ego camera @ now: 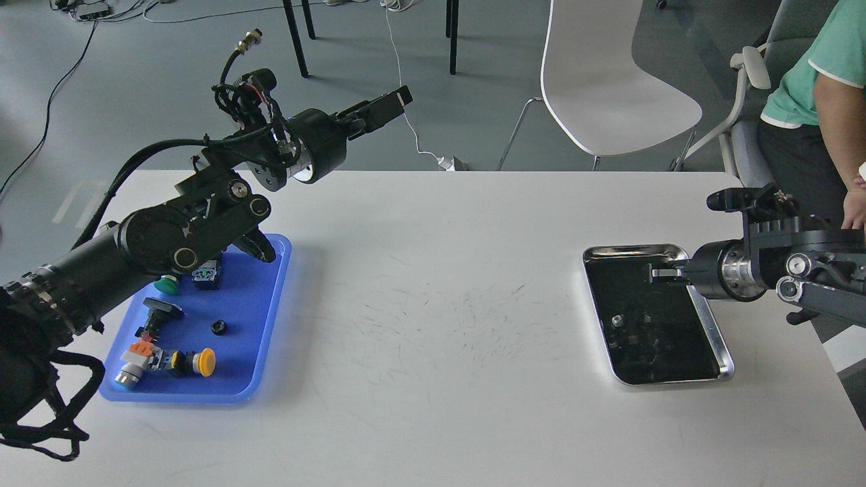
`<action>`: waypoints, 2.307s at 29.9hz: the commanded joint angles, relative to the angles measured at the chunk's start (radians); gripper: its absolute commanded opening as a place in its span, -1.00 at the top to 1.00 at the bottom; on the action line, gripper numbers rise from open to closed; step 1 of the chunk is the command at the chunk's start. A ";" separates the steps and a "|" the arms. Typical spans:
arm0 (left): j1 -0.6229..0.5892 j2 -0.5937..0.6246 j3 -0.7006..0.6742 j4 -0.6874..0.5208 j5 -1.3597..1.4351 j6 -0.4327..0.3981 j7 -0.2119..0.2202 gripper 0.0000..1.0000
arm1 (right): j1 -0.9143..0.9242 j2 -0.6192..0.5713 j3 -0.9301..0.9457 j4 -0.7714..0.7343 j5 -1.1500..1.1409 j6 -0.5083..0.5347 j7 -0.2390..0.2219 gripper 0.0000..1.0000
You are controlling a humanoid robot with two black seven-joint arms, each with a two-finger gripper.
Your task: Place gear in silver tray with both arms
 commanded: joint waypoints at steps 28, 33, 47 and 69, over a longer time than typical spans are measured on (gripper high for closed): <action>0.002 0.050 -0.072 0.002 -0.122 0.037 -0.001 -0.95 | -0.044 -0.039 0.397 -0.013 0.239 -0.009 0.006 -0.90; 0.004 0.128 -0.115 0.002 -0.348 0.035 -0.001 -0.95 | -0.114 -0.039 0.572 -0.092 0.516 -0.006 0.023 -0.90; 0.175 0.308 -0.250 -0.002 -1.071 -0.084 -0.028 -0.95 | -0.299 0.030 0.771 -0.439 1.271 0.161 0.112 -0.89; 0.436 0.679 -0.196 -0.486 -0.295 -0.095 -0.038 -0.96 | -0.512 0.088 1.064 -0.425 1.375 0.225 0.117 -0.91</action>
